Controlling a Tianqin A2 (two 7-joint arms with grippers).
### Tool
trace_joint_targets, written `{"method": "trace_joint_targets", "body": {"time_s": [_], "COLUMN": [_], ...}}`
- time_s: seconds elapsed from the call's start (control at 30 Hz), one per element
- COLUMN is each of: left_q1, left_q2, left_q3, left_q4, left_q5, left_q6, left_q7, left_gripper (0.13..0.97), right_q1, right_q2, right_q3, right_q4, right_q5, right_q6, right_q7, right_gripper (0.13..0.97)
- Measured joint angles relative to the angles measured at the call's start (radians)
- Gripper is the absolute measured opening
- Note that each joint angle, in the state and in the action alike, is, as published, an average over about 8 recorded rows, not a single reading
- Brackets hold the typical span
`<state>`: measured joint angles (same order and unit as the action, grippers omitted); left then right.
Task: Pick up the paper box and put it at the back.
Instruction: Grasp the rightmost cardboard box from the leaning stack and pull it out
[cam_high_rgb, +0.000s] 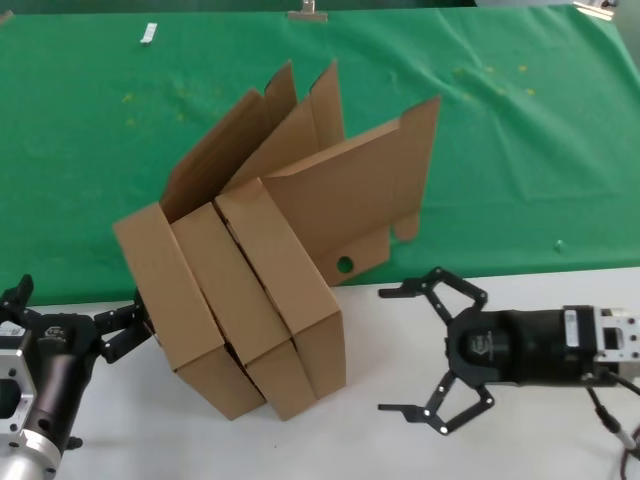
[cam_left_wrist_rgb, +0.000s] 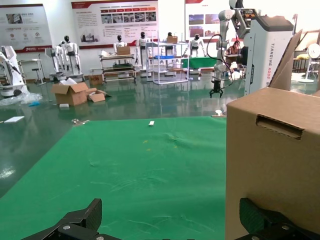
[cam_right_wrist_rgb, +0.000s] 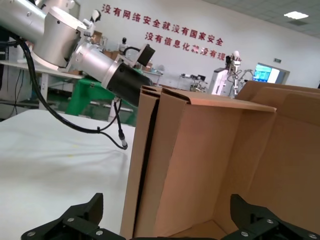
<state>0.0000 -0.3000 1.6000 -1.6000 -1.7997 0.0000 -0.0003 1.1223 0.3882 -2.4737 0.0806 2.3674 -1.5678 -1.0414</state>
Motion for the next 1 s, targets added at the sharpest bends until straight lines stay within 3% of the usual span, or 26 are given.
{"method": "trace_joint_targets", "body": {"time_s": [0.3, 0.6, 0.87, 1.0], "left_q1": [0.0, 0.0, 0.0, 0.0], "left_q2": [0.0, 0.0, 0.0, 0.0], "left_q3": [0.0, 0.0, 0.0, 0.0], "left_q4": [0.0, 0.0, 0.0, 0.0], "left_q5": [0.0, 0.0, 0.0, 0.0], "left_q6": [0.0, 0.0, 0.0, 0.0], "left_q7": [0.0, 0.0, 0.0, 0.0], "left_gripper": [0.966, 0.966, 0.966, 0.966], "right_q1": [0.036, 0.052, 0.057, 0.058], "right_q2": [-0.063, -0.094, -0.108, -0.109], "right_q3": [0.107, 0.222, 0.319, 0.363], "right_q4": [-0.047, -0.064, -0.072, -0.074], "right_q5": [-0.115, -0.228, -0.328, -0.371], "right_q6": [-0.002, -0.002, -0.001, 0.0], "right_q7": [0.01, 0.022, 0.024, 0.027], "right_gripper": [0.845, 0.687, 0.473, 0.409]}}
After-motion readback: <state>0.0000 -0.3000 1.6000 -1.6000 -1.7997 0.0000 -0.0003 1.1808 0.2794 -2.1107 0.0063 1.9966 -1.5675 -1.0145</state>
